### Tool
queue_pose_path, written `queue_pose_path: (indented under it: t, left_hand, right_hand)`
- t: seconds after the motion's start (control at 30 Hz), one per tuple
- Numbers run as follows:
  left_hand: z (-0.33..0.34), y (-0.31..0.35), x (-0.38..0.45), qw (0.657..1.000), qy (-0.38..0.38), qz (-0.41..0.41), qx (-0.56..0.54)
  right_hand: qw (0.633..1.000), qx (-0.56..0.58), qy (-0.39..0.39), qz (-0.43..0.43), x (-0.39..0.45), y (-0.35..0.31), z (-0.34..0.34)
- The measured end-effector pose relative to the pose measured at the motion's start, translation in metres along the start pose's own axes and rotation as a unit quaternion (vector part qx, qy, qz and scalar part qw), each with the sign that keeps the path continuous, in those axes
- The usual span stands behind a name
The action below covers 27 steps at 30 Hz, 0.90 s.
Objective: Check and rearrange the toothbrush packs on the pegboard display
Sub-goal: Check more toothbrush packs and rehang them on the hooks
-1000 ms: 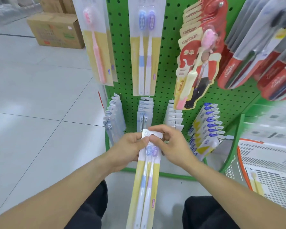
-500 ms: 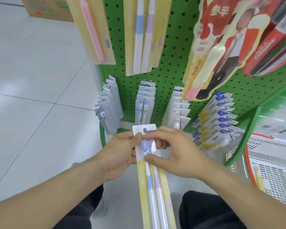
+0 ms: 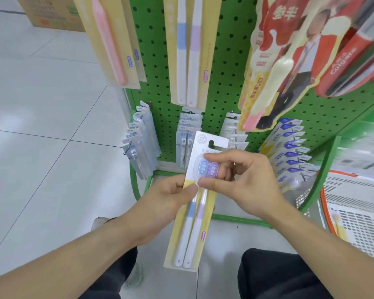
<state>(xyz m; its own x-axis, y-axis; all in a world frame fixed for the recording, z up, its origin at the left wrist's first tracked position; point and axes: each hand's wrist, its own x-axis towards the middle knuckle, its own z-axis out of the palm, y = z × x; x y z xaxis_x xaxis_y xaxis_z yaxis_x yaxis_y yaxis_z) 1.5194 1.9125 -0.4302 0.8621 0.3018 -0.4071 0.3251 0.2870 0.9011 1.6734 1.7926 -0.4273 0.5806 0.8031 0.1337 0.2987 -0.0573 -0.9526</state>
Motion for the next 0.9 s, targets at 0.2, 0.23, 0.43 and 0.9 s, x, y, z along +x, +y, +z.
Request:
queue_pose_path:
  t: [0.2,0.23,0.43,0.9]
  left_hand:
    - [0.005,0.0,0.003,0.995,0.077,0.056,0.006]
    - [0.006,0.0,0.003,0.995,0.075,0.064,0.016]
    - [0.005,-0.001,0.002,0.994,0.08,0.066,0.043]
    - [0.002,-0.003,0.003,0.984,0.149,0.092,0.018]
  right_hand:
    - [0.999,0.036,-0.001,0.001,-0.001,0.001,0.001]
    - [0.999,0.043,0.002,-0.001,0.0,0.002,0.0]
    - [0.997,0.07,0.021,0.017,0.001,0.004,0.0]
    - [0.989,-0.027,0.143,-0.034,-0.014,0.014,0.047]
